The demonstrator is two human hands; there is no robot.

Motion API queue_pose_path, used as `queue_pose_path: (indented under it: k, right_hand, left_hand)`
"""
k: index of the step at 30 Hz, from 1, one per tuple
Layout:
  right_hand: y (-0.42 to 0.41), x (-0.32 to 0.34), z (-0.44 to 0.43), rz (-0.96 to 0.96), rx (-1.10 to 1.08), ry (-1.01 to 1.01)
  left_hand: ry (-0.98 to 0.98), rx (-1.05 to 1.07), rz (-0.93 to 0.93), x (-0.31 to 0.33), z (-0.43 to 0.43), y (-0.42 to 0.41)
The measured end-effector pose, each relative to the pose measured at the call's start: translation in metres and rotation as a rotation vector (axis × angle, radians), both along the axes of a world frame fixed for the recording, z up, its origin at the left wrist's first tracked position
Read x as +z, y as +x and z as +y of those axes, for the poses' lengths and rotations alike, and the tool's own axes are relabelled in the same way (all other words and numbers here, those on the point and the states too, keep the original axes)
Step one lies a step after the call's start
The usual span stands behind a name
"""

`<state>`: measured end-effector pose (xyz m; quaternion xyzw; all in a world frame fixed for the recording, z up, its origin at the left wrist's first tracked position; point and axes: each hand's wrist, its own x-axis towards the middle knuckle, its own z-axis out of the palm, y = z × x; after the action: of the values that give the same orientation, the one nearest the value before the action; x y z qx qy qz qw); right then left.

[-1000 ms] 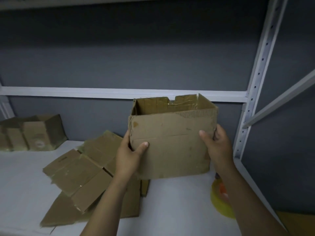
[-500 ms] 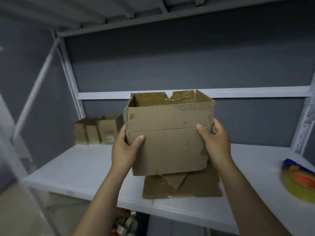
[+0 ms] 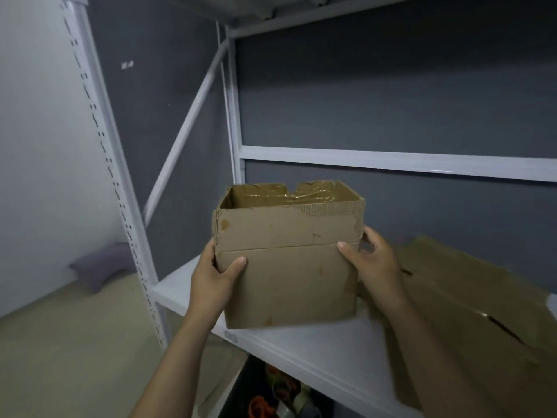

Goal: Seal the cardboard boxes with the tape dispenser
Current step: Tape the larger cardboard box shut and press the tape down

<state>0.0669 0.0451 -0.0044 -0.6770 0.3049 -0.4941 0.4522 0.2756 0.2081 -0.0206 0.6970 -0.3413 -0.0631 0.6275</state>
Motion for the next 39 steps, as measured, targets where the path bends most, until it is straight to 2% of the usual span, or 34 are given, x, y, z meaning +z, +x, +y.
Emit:
queue_pose_path:
  k: [6, 12, 19, 21, 24, 25, 27, 32, 34, 36, 39]
  right_hand:
    - [0.116, -0.028, -0.036, 0.106, 0.055, 0.041]
    - [0.198, -0.048, -0.053, 0.24, 0.06, 0.075]
    - [0.275, -0.06, -0.073, 0.067, 0.103, 0.236]
    - [0.29, -0.063, -0.076, 0.083, 0.026, 0.235]
    - [0.302, -0.072, -0.074, 0.203, -0.248, 0.136]
    - [0.306, -0.072, -0.069, 0.209, -0.28, 0.111]
    - [0.314, -0.07, -0.051, 0.206, -0.22, 0.095]
    - [0.33, -0.067, -0.004, 0.309, 0.253, 0.257]
    - [0.336, -0.072, 0.006, 0.369, 0.356, 0.271]
    - [0.346, -0.075, 0.012, 0.414, 0.365, 0.246]
    - [0.362, -0.067, 0.017, 0.454, 0.253, 0.185]
  left_hand:
    - [0.082, 0.033, 0.012, -0.026, -0.02, 0.11]
    - [0.125, 0.013, 0.013, -0.045, -0.023, 0.192]
    - [0.081, -0.134, 0.057, -0.053, -0.029, 0.262]
    - [0.097, -0.185, 0.087, -0.054, -0.034, 0.284]
    - [0.196, -0.244, 0.087, -0.058, -0.049, 0.321]
    - [0.225, -0.27, 0.078, -0.059, -0.055, 0.331]
    - [0.257, -0.323, 0.058, -0.061, -0.065, 0.346]
    - [0.237, -0.412, 0.066, -0.059, -0.074, 0.355]
    - [0.215, -0.399, 0.09, -0.063, -0.073, 0.352]
    - [0.187, -0.387, 0.099, -0.067, -0.069, 0.35]
    - [0.165, -0.364, 0.058, -0.067, -0.065, 0.349]
